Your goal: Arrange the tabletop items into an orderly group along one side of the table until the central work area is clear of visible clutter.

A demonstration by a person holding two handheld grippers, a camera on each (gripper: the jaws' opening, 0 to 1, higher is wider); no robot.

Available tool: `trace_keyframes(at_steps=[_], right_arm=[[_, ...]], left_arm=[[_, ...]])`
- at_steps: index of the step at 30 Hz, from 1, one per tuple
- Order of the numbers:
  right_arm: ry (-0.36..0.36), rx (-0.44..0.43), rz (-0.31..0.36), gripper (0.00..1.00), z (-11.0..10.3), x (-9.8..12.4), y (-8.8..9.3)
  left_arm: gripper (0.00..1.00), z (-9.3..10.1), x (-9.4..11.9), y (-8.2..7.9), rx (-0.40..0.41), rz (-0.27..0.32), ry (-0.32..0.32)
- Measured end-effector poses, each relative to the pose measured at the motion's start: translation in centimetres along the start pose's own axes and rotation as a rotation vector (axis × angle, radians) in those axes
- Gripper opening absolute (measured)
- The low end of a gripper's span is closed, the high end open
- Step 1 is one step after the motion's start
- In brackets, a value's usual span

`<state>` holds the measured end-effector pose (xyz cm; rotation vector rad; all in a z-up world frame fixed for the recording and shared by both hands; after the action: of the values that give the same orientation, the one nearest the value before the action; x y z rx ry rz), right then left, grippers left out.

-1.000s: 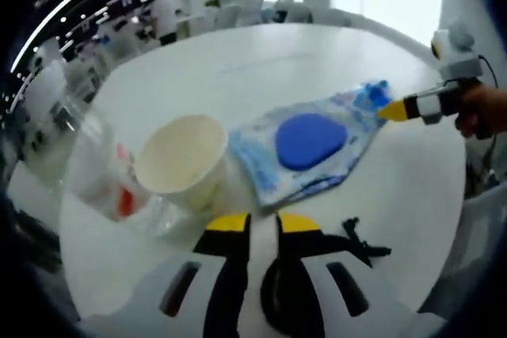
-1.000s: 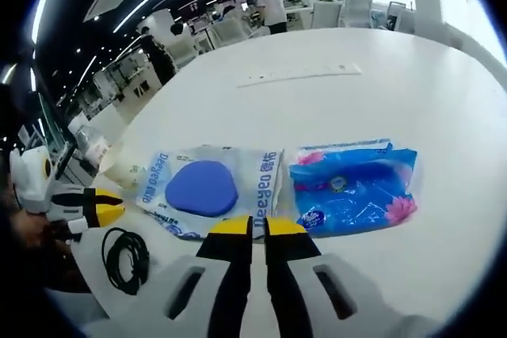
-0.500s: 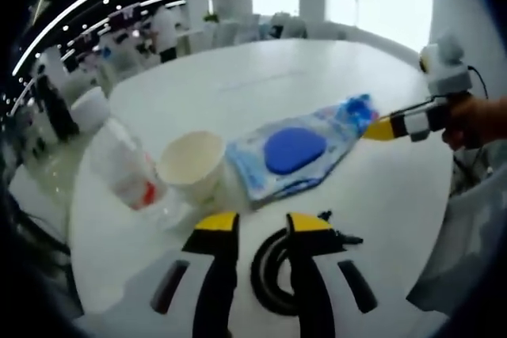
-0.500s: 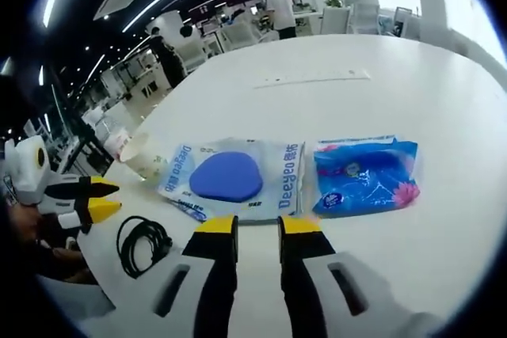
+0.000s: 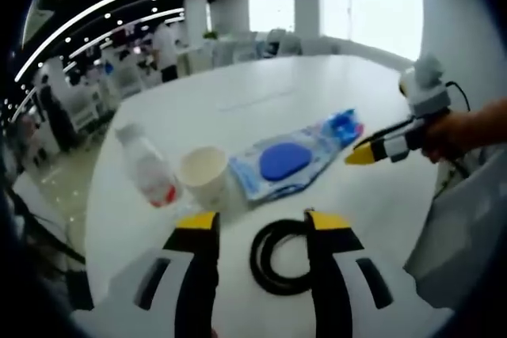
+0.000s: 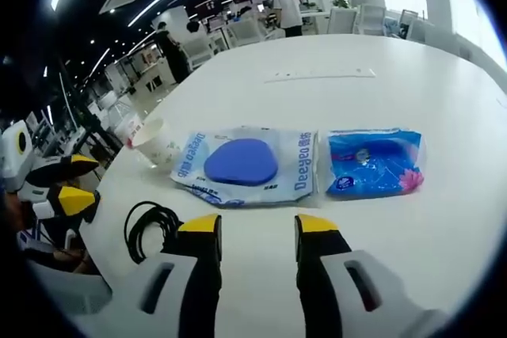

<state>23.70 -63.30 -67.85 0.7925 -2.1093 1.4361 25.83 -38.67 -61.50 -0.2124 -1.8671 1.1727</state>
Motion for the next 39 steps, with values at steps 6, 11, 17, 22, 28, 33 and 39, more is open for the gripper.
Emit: trace_keyframes(at_steps=[6,11,17,22,28,33,39], right_arm=[[-0.018,0.022,-0.012,0.43,-0.8,0.0,0.5],[-0.037,0.049,-0.025,0.48,-1.5,-0.1,1.1],[-0.064,0.075,-0.044,0.54,-2.6,-0.3,2.0],[-0.089,0.106,-0.049,0.60,-3.6,-0.5,2.9],[-0.119,0.112,-0.056,0.65,-4.7,-0.8,3.9],[-0.157,0.107,-0.064,0.74,-5.6,-1.0,4.9],[-0.186,0.127,-0.064,0.78,-6.6,-1.1,5.6]], left_arm=[[0.52,0.2,2.1,-0.2,0.026,0.044,-0.009],[0.59,1.0,3.8,0.2,0.059,0.072,-0.001],[0.71,1.9,5.1,1.2,0.076,0.103,0.021],[0.78,2.5,6.5,1.6,0.082,0.132,0.024],[0.85,3.4,7.4,2.4,0.124,0.123,0.041],[0.88,3.8,8.0,2.6,0.095,0.120,0.030],[0.97,4.2,9.0,1.6,0.099,0.183,0.017]])
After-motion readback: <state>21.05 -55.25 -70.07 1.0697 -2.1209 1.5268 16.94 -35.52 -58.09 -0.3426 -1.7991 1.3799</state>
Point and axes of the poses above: the point that each gripper's makers call its tool centre point, and the gripper's own axes: x roughly backward along the fingers, z roughly to its right, y roughly out of its underside, the point moved 6 cm from there along x, roughly backward along the fingers, and after that the axes turned 9 degrees about -x, right-handed, at the moved point
